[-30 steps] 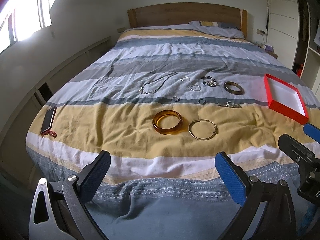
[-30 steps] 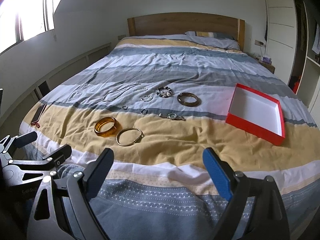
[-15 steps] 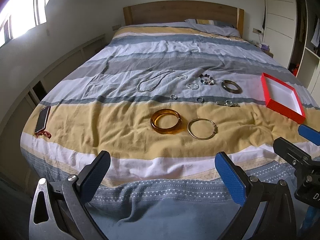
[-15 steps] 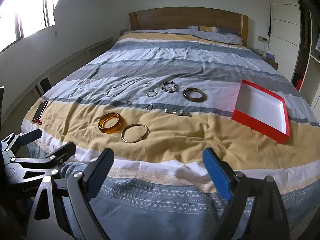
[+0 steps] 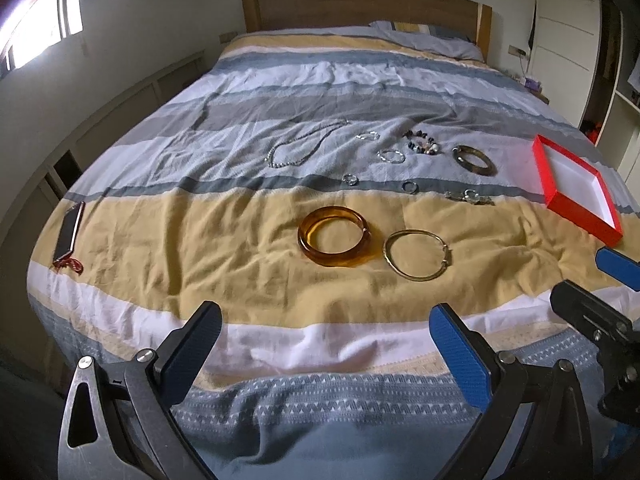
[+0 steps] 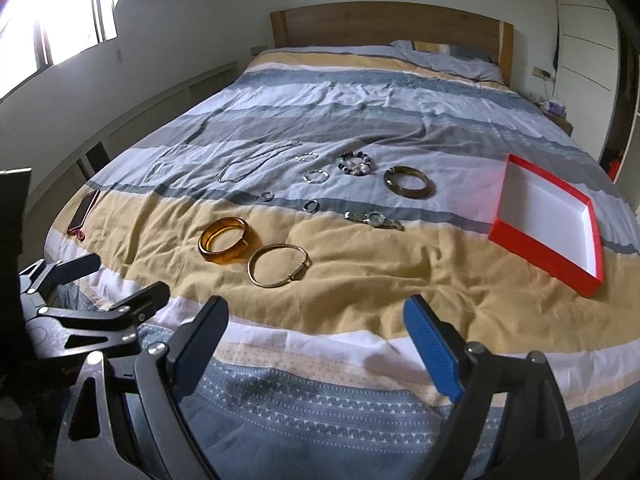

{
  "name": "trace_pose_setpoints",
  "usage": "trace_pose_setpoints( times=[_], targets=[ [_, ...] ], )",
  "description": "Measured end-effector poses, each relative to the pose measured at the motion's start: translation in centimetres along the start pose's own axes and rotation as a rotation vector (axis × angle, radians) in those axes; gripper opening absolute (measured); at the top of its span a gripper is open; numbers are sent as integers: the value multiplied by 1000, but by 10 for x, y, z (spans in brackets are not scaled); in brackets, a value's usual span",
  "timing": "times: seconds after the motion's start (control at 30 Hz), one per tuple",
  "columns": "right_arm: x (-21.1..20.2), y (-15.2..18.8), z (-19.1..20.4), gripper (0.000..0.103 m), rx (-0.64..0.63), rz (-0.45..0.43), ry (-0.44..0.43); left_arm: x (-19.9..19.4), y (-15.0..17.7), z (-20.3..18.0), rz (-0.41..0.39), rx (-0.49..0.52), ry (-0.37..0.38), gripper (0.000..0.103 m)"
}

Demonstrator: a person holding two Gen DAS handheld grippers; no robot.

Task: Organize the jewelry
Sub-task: 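Grasp the amber bangle with the left tool while the right tool grasps the silver hoop bangle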

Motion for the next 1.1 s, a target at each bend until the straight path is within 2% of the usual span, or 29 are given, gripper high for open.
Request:
trace_pose_setpoints(
  times=[0.1,0.17,0.2,0.27,0.37,0.47,0.6,0.73,0.83,0.93,1.0,1.07,1.1],
  targets=[
    [13,-4,4,84,-16,24,-32,14,-7,8,22,-11,26,89],
    [23,-8,6,63,-21,44,-65,25,-13,16,36,-25,40,86],
    [30,-11,6,58,-18,58,-85,32,-17,21,47,-34,54,84],
    [43,-14,5,40,-5,87,-123,46,-24,27,66,-49,72,75],
    [69,-21,3,37,21,133,-173,69,-36,35,96,-69,92,68],
    [91,-27,2,37,30,163,-199,92,-46,40,120,-84,89,67],
    [122,-34,-2,37,32,203,-196,120,-54,44,161,-105,97,64],
    [152,-32,-5,37,28,268,-191,151,-50,42,229,-109,106,56],
    [170,-26,-4,36,17,304,-190,159,-47,39,230,-104,97,56],
    [181,-24,2,30,-14,311,-177,162,-48,34,223,-87,76,54],
    [185,-24,5,19,-35,308,-169,162,-50,30,210,-69,63,46],
    [184,-25,6,9,-40,302,-178,159,-50,24,193,-45,54,23],
    [184,-25,6,8,-41,298,-183,157,-51,21,189,-33,45,17]
  ],
)
Point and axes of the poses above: each gripper's, at about its wrist camera, not at the fingertips, and x roughly the way its jaws point, z to its left, y to its underside, the point moved 2 cm from there along x, roughly the way its jaws point, and after that the axes turned 1 degree about z, right-handed, at the moved point
